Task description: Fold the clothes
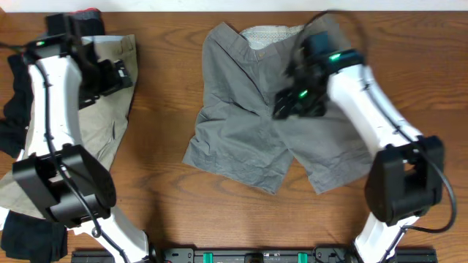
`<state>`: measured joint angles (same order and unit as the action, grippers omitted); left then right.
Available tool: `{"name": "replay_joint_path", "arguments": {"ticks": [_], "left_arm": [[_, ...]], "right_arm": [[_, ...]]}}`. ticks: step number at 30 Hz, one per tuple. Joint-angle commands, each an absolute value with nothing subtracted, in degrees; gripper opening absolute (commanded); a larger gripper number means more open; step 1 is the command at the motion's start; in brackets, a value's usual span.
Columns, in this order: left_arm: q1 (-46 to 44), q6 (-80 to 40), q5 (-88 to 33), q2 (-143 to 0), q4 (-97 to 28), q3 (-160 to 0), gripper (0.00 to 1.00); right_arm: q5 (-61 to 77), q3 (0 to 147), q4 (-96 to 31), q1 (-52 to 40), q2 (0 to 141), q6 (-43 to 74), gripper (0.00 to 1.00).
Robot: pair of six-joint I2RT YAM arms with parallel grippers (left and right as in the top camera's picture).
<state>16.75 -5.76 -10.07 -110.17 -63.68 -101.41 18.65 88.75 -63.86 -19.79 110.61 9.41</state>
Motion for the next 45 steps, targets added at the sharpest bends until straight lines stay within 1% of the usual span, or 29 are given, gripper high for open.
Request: {"name": "replay_joint_path", "arguments": {"ticks": [1,5,8,12,18,20,25,26,27,28,29,30,31,39,45], "left_arm": [[18.8,-6.6,-9.9,-110.7,-63.8,-102.5,0.98],[19.6,-6.8,-10.0,-110.7,-63.9,-102.5,0.98],[19.5,-6.8,-10.0,-110.7,-64.1,-102.5,0.98],[19.5,-6.8,-10.0,-110.7,-64.2,-102.5,0.98],[19.5,-6.8,-10.0,-110.7,-64.2,-102.5,0.98],[19.5,-7.0,-10.0,-110.7,-64.2,-102.5,0.98],[19.5,-7.2,-10.0,-110.7,-64.4,-102.5,0.98],[19.5,-7.4,-10.0,-110.7,-64.4,-102.5,0.98],[19.5,-7.6,-10.0,-110.7,-64.4,-102.5,0.98],[19.5,-7.6,-10.0,-110.7,-64.4,-102.5,0.98],[19.5,-7.6,-10.0,-110.7,-64.4,-102.5,0.98],[19.5,-7.6,-10.0,-110.7,-64.4,-102.5,0.98],[19.5,-7.6,-10.0,-110.7,-64.4,-102.5,0.98],[17.9,-7.6,-10.0,-110.7,-64.4,-102.5,0.98],[16.9,-7.6,-10.0,-110.7,-64.1,-102.5,0.98]], "right_arm": [[18.8,84.6,-64.5,-26.3,110.0,14.3,0.74],[15.0,82.5,-66.2,-33.2,110.0,18.9,0.74],[8.4,81.2,-68.4,-37.0,110.0,24.7,0.74],[4.8,78.0,-68.1,-40.7,110.0,30.7,0.69],[3.8,72.6,-63.6,-43.7,110.0,34.2,0.63],[3.8,71.4,-62.4,-43.9,110.0,35.4,0.58],[1.8,69.2,-61.3,-43.8,110.0,37.0,0.41],[1.5,68.6,-61.0,-43.8,110.0,37.3,0.36],[1.4,68.2,-60.9,-43.8,110.0,37.3,0.29],[1.1,67.7,-60.6,-43.8,110.0,37.8,0.2],[0.4,67.4,-60.6,-43.8,110.0,38.8,0.1],[-0.3,67.1,-60.7,-43.8,110.0,39.4,0.04],[-0.5,67.0,-60.6,-43.7,110.0,39.5,0.01],[-1.7,66.0,-60.8,-41.7,110.0,40.3,0.01],[-1.7,61.1,-59.0,-35.2,110.0,40.4,0.01]]}}
